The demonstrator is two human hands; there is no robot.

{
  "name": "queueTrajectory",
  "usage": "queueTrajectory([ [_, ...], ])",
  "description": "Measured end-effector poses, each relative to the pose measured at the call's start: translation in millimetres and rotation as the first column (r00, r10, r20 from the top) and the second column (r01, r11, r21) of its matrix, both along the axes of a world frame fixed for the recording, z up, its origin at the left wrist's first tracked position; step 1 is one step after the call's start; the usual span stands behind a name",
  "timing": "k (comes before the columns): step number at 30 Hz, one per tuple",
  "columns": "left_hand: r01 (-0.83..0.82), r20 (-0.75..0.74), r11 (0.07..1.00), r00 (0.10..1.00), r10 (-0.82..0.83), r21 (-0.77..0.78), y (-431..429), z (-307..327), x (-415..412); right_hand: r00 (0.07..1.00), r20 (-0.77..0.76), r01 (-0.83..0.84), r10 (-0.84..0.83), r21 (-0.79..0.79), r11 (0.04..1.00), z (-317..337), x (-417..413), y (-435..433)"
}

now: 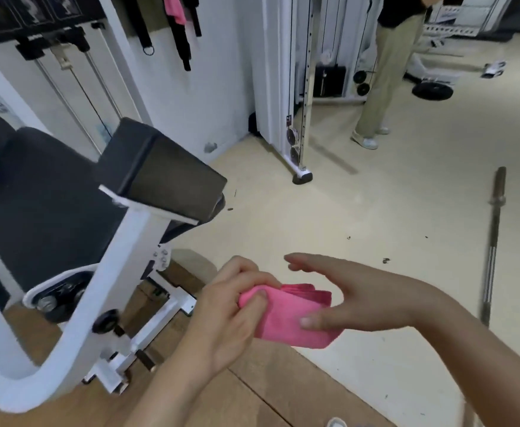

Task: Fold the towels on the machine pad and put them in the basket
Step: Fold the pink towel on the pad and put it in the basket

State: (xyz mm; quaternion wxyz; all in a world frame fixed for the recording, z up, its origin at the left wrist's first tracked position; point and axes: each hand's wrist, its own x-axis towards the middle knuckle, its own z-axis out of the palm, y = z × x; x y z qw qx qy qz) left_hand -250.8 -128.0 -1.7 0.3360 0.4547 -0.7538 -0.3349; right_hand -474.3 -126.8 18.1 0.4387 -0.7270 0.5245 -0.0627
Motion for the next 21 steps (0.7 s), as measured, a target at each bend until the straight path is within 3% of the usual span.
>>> queueTrajectory([
  [4,-0.031,0.001,0.999,1.000,0.031,0.011,-36.4,1.9,-62.6,0.997,-0.010,-0.077,0.076,-0.124,0.989,-6.0,-42.5,-41.3],
  [11,-0.027,0.159,0.998,0.987,0.035,-0.050,-124.3,-6.9,-107.6,0.923,-0.376,-0.215,0.077,-0.342,0.915,-18.3,-102.8,-133.0],
  [15,-0.119,0.212,0.989,0.968,0.135,-0.087,-192.3,-26.0,-127.0,0.940,-0.339,-0.192,0.034,-0.445,0.875,-23.6,-126.3,-205.8],
  [21,-0.340,0.127,0.937,0.929,0.349,-0.084,-308.2,-50.1,-152.0,0.928,-0.362,-0.264,0.087,-0.476,0.839,-26.1,-137.0,-349.0],
])
